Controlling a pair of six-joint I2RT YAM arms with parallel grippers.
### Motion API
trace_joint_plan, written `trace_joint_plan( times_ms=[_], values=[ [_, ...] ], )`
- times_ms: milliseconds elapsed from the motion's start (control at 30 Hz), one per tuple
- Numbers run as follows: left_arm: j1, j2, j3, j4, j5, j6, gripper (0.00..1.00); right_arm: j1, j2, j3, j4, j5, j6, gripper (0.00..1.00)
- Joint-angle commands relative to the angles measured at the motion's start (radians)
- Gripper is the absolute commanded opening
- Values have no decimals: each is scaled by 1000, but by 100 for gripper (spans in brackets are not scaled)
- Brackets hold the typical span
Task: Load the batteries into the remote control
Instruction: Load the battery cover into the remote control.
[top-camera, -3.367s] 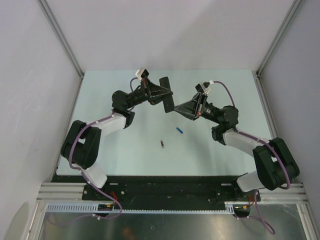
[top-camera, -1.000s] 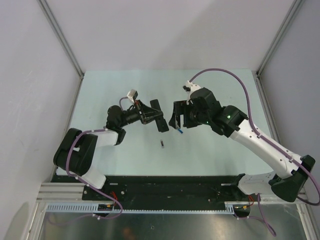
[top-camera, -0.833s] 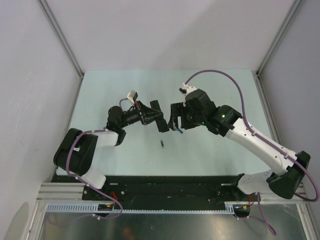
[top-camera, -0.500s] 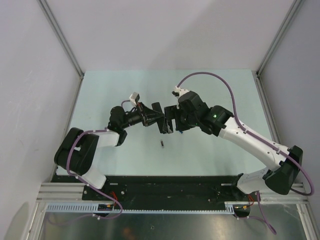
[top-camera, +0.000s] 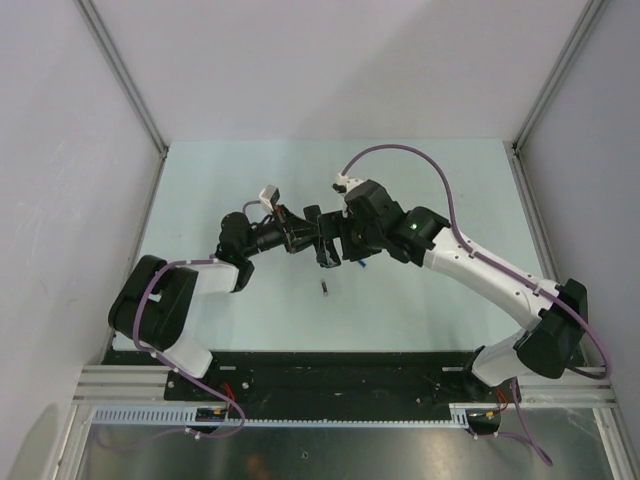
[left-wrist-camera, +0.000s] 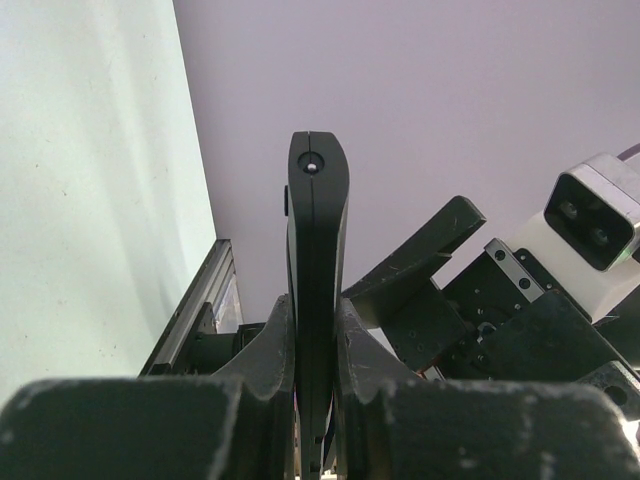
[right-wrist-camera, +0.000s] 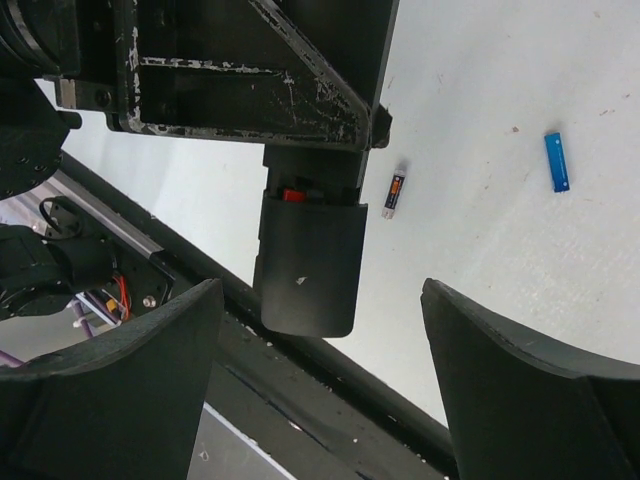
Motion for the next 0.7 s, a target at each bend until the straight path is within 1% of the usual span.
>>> trace_joint_plan(
  times_ms=[0,200,567,667],
  values=[
    [-6,-3,29,27,12,10,0,3,11,50,23,-5,-26,84],
    [-6,-8,24,25,15,10,0,1,28,54,31,-19,-32,78],
    [-4,-15,21,25,16,8,0,3,37,54,40,-37,-38,72],
    [-6,-15,21,25,16,10,0,3,39,54,38,-40,-40,68]
  ],
)
